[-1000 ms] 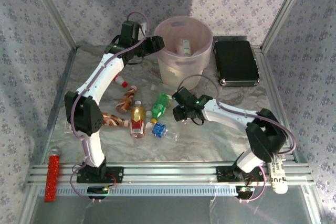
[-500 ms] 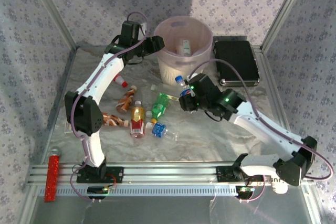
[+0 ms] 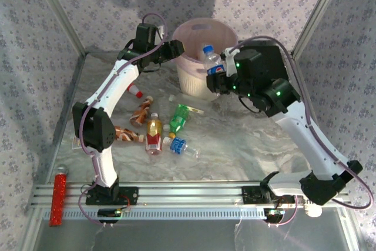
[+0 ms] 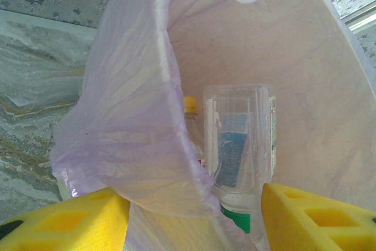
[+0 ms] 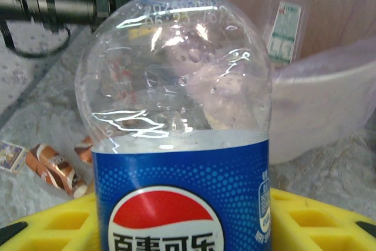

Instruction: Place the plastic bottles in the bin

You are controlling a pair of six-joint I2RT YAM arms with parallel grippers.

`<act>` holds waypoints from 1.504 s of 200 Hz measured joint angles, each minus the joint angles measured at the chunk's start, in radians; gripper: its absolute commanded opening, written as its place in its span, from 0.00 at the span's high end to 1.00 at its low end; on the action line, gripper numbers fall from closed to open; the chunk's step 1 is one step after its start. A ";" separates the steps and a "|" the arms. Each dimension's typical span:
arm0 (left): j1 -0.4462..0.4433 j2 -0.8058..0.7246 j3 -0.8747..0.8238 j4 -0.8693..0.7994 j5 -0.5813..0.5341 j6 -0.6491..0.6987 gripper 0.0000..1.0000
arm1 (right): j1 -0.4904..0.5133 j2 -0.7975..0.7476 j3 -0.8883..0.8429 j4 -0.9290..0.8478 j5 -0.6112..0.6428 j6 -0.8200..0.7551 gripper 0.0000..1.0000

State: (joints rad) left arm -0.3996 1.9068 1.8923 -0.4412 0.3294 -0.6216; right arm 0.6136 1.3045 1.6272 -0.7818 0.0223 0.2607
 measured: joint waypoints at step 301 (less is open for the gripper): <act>-0.006 0.013 0.026 -0.021 -0.004 0.003 0.39 | -0.170 0.924 0.828 -0.057 0.001 0.015 0.50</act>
State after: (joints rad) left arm -0.4061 1.9202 1.9182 -0.4618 0.3252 -0.6182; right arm 0.4435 2.2280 2.4554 -0.8387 0.0235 0.2756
